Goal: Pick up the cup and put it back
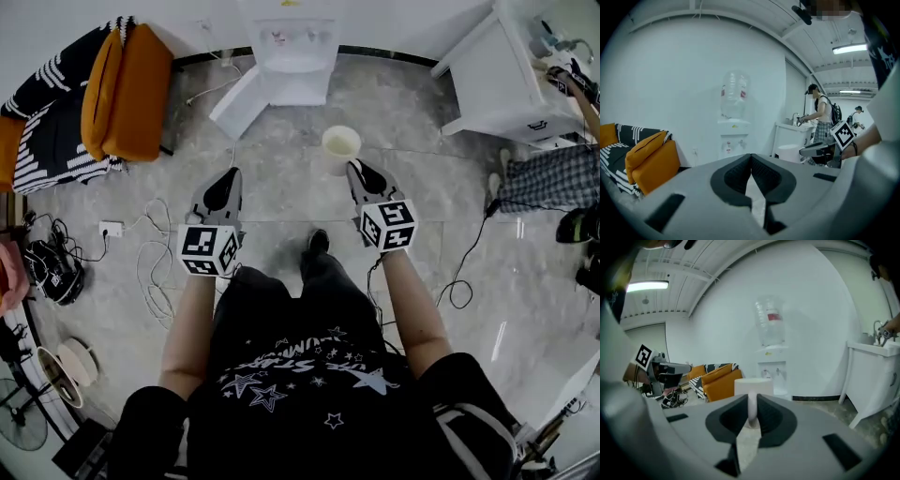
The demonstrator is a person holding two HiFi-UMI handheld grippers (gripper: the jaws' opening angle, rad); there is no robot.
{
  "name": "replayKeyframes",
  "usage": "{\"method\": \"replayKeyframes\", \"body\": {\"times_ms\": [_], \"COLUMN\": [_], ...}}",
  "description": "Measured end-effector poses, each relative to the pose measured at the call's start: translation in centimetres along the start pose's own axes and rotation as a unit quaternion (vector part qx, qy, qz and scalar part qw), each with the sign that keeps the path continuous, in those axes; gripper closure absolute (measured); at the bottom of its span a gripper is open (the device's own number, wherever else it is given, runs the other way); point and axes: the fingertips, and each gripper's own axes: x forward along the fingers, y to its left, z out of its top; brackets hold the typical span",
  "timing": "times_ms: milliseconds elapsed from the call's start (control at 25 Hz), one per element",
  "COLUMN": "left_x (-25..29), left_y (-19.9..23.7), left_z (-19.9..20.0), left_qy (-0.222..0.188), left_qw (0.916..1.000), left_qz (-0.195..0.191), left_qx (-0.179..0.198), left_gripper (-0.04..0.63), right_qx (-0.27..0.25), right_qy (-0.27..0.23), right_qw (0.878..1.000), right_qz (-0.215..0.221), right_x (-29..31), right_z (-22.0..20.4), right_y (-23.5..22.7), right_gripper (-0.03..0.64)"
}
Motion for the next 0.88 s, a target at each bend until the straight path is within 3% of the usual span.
{"method": "replayKeyframes", "body": {"times_ms": [160,360,560,760,880], "left_x": [3.1,6.7,13.3,21.3,25.7], "left_y": [0.9,3.5,7.6,13.1,16.3], "left_z": [0.0,-3.7,-9.9,-16.3,-21.3], "left_qy": [0.000,0.014,0.045,0.034,0.048], "left_qw": [0.9994,0.9972,0.9969,0.9970,0.9963], "left_qz": [0.033,0.057,0.049,0.050,0.046], "left_qx": [-0.011,-0.046,-0.042,-0.049,-0.055], "left_gripper": [0.586,0.586,0.586,0.586,0.586], "right_qx": [-0.011,-0.018,-0.015,-0.017,0.007], "right_qy": [0.022,0.056,0.076,0.083,0.085], "right_qw": [0.999,0.997,0.997,0.996,0.996], "right_qz": [0.026,0.039,0.030,0.015,-0.002], "right_x": [4.1,10.6,19.7,30.8,37.6], "right_z": [-0.9,-3.5,-8.2,-14.0,-17.8], "right_y": [-2.5,-3.7,-5.4,-8.8,-11.6], "right_gripper": [0.571,0.571,0.571,0.571,0.571]}}
